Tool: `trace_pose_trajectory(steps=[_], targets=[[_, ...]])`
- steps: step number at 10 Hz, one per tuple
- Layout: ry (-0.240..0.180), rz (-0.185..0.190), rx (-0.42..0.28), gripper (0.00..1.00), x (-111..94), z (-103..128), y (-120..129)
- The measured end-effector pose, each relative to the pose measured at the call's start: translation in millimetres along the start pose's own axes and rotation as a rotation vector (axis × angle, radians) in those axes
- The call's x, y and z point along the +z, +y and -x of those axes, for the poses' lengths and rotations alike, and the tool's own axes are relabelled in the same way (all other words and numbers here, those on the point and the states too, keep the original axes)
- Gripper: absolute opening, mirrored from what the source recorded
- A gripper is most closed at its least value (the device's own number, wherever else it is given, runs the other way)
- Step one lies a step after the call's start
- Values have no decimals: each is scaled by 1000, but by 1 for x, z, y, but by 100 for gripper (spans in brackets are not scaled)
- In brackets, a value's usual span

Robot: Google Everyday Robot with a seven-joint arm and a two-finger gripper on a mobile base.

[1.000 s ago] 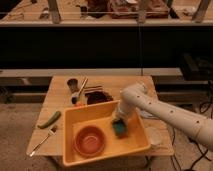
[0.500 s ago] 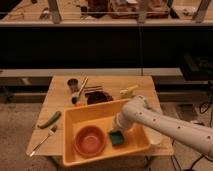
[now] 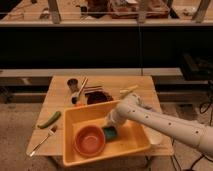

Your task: Wipe tray with sponge

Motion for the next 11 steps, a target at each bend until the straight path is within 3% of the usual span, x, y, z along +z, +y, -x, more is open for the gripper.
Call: trace_pose_trajectory(steps=[3, 7, 9, 11], targets=[[53, 54, 27, 0, -8, -18, 22], [107, 143, 107, 0, -31, -32, 77], [99, 162, 142, 0, -36, -22, 93], [80, 144, 167, 0, -40, 2, 98]])
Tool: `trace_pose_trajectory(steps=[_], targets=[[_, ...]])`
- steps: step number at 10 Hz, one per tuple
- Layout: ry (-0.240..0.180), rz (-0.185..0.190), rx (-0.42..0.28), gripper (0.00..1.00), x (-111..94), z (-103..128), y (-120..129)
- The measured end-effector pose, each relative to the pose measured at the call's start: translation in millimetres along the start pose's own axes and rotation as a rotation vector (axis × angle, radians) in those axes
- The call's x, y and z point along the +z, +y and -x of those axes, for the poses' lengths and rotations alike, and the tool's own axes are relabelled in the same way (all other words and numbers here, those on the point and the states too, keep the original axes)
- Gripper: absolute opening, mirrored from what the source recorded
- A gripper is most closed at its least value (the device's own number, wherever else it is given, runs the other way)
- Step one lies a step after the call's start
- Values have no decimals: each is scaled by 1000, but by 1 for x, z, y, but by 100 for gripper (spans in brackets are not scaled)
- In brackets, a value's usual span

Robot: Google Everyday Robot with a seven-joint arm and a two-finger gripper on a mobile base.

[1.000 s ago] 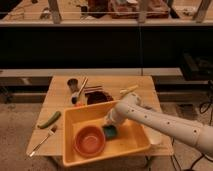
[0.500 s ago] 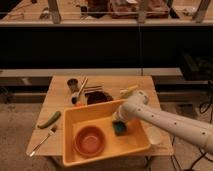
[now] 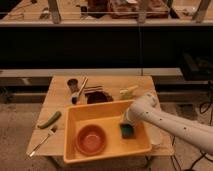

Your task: Wipe tray with sponge

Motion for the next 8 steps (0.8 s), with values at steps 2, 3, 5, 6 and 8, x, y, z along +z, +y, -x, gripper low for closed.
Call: trace_pose_trajectory(steps=[2, 3, 5, 6, 8], targets=[[-16, -17, 0, 0, -4, 17, 2], [-29, -30, -12, 0, -5, 27, -2], [-43, -52, -42, 0, -3, 33, -19], [-54, -70, -74, 0, 1, 35, -36], [-77, -103, -128, 0, 11, 38, -68]])
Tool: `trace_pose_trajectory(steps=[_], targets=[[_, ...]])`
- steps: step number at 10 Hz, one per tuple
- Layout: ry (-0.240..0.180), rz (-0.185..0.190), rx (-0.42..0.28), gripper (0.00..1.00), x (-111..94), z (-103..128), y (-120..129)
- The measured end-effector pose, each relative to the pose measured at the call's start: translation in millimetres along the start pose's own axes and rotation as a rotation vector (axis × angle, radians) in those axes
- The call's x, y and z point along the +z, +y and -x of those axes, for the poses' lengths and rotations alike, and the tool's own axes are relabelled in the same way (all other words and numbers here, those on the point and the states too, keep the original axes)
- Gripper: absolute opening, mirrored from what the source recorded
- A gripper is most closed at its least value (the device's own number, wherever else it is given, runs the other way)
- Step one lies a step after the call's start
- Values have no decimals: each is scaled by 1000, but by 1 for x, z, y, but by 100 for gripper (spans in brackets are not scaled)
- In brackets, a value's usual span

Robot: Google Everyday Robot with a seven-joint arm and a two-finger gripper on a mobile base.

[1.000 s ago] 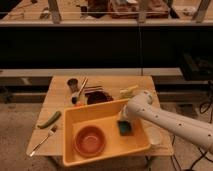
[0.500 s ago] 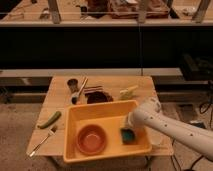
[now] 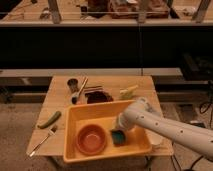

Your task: Wipe tray with sponge

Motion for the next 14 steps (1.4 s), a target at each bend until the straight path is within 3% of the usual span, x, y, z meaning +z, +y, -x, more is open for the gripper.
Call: trace_pose_trajectory(steps=[3, 6, 11, 14], targets=[[1, -26, -36, 0, 9, -18, -15], [31, -4, -41, 0, 9, -36, -13], [69, 54, 58, 0, 6, -49, 42], [97, 87, 133, 0, -19, -41, 79]])
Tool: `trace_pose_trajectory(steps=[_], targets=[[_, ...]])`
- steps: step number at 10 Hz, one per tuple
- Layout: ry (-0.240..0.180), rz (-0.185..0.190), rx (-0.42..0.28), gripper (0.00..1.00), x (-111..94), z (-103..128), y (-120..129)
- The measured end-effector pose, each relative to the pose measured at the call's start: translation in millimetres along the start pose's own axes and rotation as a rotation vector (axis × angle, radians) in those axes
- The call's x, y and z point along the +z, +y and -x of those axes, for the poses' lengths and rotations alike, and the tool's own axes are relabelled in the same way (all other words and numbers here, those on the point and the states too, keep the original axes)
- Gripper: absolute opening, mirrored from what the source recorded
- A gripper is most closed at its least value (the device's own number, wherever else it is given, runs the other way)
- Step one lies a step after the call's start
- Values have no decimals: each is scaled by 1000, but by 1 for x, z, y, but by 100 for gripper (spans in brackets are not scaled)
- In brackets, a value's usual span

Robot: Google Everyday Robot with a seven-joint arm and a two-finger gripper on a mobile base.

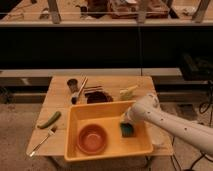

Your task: Wipe tray with sponge

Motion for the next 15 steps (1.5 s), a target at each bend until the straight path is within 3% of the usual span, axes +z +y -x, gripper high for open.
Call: trace_pose_trajectory(steps=[3, 8, 12, 15], targets=[[-29, -3, 13, 0, -11, 33, 4], [-102, -75, -69, 0, 2, 65, -44], [-86, -128, -117, 0, 4, 48, -69], [-59, -150, -123, 0, 19, 11, -84]])
